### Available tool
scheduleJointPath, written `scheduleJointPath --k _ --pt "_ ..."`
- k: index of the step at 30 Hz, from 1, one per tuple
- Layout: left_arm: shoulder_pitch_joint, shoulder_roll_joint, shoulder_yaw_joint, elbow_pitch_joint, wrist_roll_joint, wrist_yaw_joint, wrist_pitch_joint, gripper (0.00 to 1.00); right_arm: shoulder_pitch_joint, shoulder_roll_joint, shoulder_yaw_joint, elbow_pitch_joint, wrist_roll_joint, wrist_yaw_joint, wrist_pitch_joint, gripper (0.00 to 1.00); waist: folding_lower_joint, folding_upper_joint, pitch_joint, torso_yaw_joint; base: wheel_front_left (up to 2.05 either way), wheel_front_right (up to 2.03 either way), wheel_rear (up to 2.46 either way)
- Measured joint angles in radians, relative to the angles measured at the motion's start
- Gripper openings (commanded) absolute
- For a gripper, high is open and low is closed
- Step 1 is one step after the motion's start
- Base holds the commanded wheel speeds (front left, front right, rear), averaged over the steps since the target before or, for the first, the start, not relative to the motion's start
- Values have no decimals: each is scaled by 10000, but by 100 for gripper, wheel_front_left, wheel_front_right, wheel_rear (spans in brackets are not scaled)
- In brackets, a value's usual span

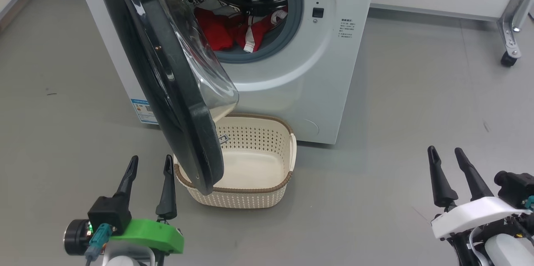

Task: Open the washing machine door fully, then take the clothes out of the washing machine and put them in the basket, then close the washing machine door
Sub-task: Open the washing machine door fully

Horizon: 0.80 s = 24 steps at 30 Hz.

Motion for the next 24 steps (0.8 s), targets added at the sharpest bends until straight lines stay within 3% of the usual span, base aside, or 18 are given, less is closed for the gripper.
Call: scheduleJointPath --k 10,24 --pt "2 -2 161 -75 -2 -161 0 100 446 111 -284 -631 -1388 -562 15 100 0 0 245 -235 0 0 0" --pt "2 -4 199 -75 -19 -176 0 100 1160 1103 -1292 -1553 -2107 -757 17 100 0 0 289 -300 0 0 0"
